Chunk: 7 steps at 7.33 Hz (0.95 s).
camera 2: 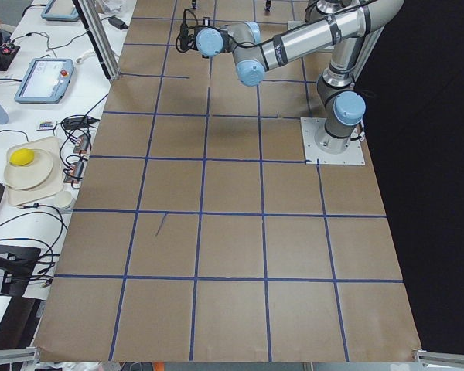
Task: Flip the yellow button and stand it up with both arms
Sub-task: 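Lift the yellow button with the left gripper toward the table center, then hold the yellow button up while the right gripper approaches its yellow cap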
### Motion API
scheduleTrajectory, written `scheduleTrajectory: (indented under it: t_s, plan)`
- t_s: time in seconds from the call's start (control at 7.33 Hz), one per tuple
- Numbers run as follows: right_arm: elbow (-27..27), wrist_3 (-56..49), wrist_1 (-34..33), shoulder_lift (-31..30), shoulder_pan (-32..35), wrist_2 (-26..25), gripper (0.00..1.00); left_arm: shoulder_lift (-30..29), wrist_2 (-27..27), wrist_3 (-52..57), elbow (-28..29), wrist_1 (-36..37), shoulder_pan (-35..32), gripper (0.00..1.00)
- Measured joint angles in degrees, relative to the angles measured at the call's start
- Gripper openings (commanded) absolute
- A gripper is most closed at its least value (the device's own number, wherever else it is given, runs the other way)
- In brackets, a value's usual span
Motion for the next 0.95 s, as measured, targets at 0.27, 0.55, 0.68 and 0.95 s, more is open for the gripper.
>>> scheduleTrajectory:
  t_s: [0.27,0.55,0.68,0.95]
  plan:
    - [0.0,-0.3,0.6,-0.1,0.0,-0.1,1.0,1.2,-6.3,-7.2,-0.1,0.4,-2.7,0.18]
    - [0.0,-0.2,0.8,-0.2,0.0,0.0,1.0,1.5,-11.0,-11.0,-0.1,0.7,-5.1,0.18]
    - [0.0,0.0,0.8,-0.3,-0.1,0.0,1.0,1.4,-13.0,-12.0,-0.1,0.8,-5.6,0.18]
    - [-0.1,-0.6,0.7,-0.4,-0.6,0.2,1.0,1.3,-14.3,-12.6,-0.2,0.9,-5.9,0.16]
